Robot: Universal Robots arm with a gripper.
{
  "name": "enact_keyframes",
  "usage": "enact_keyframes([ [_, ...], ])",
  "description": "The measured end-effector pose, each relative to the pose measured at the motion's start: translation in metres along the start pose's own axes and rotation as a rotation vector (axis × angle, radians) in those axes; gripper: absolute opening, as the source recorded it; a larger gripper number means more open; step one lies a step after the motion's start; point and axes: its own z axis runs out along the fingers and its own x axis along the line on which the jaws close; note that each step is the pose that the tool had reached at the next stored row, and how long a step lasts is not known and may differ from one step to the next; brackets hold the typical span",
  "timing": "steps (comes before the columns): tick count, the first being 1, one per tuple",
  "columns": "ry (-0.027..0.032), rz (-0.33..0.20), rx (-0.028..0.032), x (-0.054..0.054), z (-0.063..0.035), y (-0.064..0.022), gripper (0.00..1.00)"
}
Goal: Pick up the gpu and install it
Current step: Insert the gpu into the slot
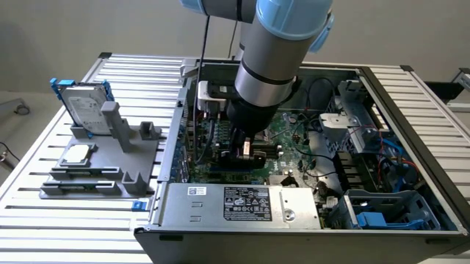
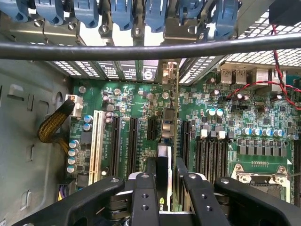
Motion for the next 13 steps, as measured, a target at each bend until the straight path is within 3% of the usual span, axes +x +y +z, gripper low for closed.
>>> enact_keyframes([
  [13, 0.0002, 0.0, -0.0009, -0.0005, 0.0024, -0.0006, 0.27],
])
